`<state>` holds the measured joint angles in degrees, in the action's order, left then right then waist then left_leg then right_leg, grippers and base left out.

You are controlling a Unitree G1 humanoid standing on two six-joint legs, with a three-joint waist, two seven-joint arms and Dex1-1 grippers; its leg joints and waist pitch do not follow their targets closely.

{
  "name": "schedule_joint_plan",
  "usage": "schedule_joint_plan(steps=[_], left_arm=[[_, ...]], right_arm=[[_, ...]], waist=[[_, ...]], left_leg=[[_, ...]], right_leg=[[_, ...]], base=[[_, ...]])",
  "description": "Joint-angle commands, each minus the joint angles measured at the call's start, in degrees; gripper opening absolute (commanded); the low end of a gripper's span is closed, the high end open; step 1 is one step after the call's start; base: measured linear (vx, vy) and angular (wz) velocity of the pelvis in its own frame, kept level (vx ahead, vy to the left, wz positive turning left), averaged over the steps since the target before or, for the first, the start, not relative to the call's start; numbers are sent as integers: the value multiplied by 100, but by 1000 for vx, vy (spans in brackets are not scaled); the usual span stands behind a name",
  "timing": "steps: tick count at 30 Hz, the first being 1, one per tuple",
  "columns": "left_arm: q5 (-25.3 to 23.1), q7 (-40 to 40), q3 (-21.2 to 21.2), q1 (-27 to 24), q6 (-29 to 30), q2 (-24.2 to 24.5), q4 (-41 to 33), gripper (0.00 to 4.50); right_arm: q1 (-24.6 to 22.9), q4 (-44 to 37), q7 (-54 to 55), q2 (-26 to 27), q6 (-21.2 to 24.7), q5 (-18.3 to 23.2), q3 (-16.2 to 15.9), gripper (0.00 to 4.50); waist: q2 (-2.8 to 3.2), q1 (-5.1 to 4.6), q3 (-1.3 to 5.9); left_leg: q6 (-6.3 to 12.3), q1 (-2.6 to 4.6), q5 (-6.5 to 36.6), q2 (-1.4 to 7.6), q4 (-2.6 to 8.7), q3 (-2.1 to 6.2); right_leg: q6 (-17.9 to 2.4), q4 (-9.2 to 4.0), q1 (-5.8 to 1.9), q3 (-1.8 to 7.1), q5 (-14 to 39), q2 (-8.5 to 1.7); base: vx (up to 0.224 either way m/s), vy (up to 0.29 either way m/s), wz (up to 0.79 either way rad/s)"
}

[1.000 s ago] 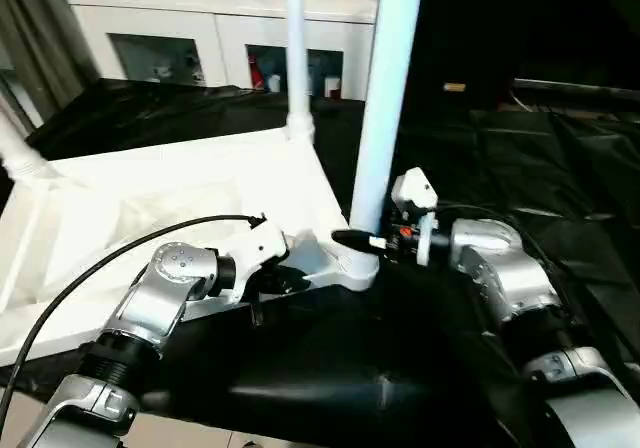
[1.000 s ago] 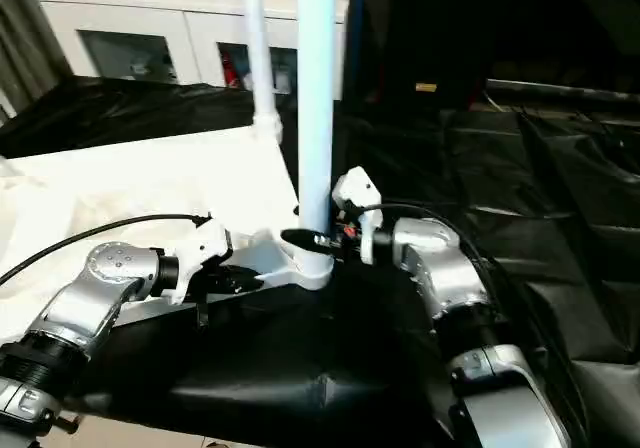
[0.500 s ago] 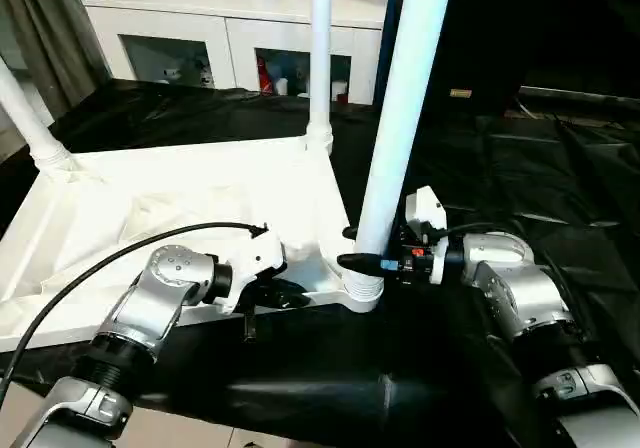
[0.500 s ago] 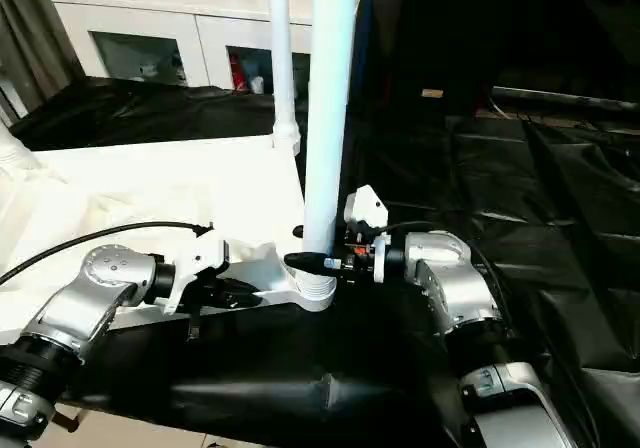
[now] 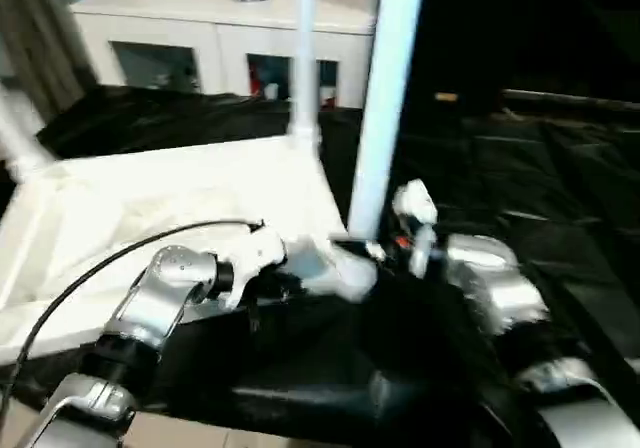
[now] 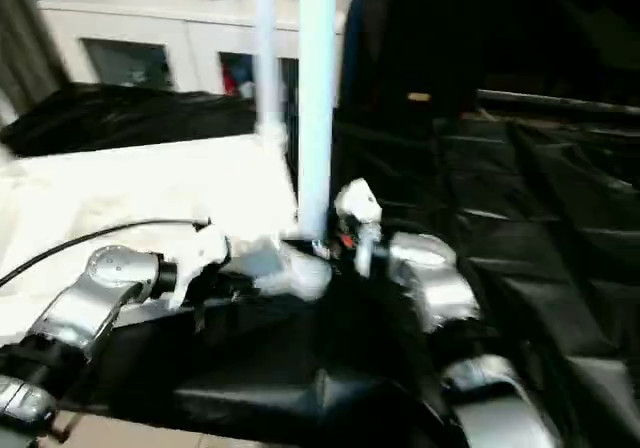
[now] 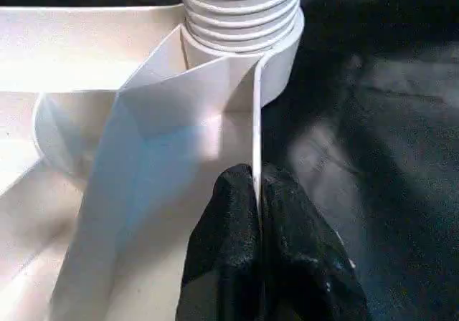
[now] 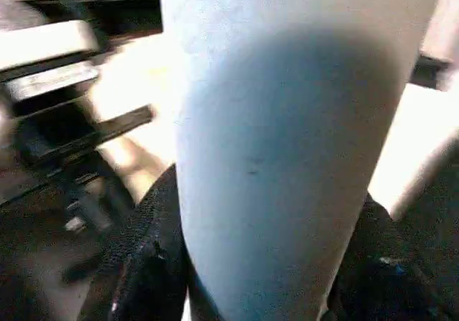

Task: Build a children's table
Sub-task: Rotate table base

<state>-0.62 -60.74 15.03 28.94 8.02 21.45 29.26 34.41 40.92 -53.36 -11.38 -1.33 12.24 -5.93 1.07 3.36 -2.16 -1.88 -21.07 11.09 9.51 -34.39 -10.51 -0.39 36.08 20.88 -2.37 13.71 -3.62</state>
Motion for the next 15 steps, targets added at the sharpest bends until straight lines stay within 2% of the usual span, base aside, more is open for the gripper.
schedule_joint_plan(steps=[1, 3, 4, 6, 8, 9, 10, 11, 14, 15], left_arm=[[178, 253, -307, 262, -22, -181, -66, 0], [71, 717, -374, 433, 187, -304, 102, 0], [23, 904, -390, 496, 263, -349, 163, 0], [-130, 1666, -481, 693, 672, -581, 332, 0], [-246, 2268, -530, 831, 1044, -832, 439, 0], [-265, 2355, -530, 853, 1096, -875, 456, 0], [-358, 2704, -507, 919, 1291, -1108, 477, 0], [-384, 2809, -483, 939, 1362, -1249, 452, 0], [-395, 3024, -445, 985, 1477, -1497, 381, 0], [-401, 3099, -405, 995, 1498, -1555, 342, 0]], right_arm=[[-212, 844, 952, -81, 184, -569, 43, 189], [-73, 1121, 1649, 50, 140, -645, 113, 189], [-12, 1237, 1899, 100, 127, -666, 140, 189], [212, 1587, 2713, 256, 52, -798, 172, 189], [433, 1870, 3323, 429, 29, -814, 235, 189], [474, 1921, 3416, 463, 27, -807, 250, 189], [654, 2139, 3823, 632, 83, -769, 312, 189], [745, 2246, 3974, 734, 108, -736, 351, 189], [886, 2444, 4189, 891, 132, -735, 366, 188], [928, 2511, 4239, 940, 129, -739, 368, 188]], waist=[[-7, -35, 191], [-9, -60, 193], [-2, -60, 189], [-7, -83, 202], [12, -92, 229], [-5, -99, 233], [-3, -95, 256], [-25, -97, 252], [-38, -65, 282], [-42, -42, 284]], left_leg=[[-252, 125, 2082, 411, 551, 219], [-255, 103, 1993, 413, 557, 219], [-258, 118, 2017, 407, 557, 219], [-264, 109, 1934, 398, 551, 212], [-271, 107, 1798, 397, 532, 200], [-183, 71, 1573, 384, 521, 193], [-154, 71, 1475, 387, 511, 186], [-63, 45, 1309, 388, 503, 177], [120, 43, 991, 381, 472, 155], [249, 31, 811, 379, 461, 150]], right_leg=[[-1177, -594, -16, 305, 2046, -561], [-1187, -584, -17, 310, 1954, -562], [-1187, -596, -1, 310, 1976, -558], [-1248, -575, -11, 307, 1777, -547], [-1288, -556, -28, 305, 1552, -554], [-1340, -552, -54, 305, 1257, -546], [-1359, -533, -73, 300, 1095, -544], [-1409, -521, -85, 298, 824, -535], [-1471, -487, -123, 281, 330, -532], [-1495, -472, -137, 271, 103, -537]], base=[[0, 0, 0], [0, 0, 0], [0, 0, 0], [0, 0, 0], [0, 0, 0], [0, 0, 0], [0, 0, 0], [0, 0, 0], [0, 0, 0], [0, 0, 0]])
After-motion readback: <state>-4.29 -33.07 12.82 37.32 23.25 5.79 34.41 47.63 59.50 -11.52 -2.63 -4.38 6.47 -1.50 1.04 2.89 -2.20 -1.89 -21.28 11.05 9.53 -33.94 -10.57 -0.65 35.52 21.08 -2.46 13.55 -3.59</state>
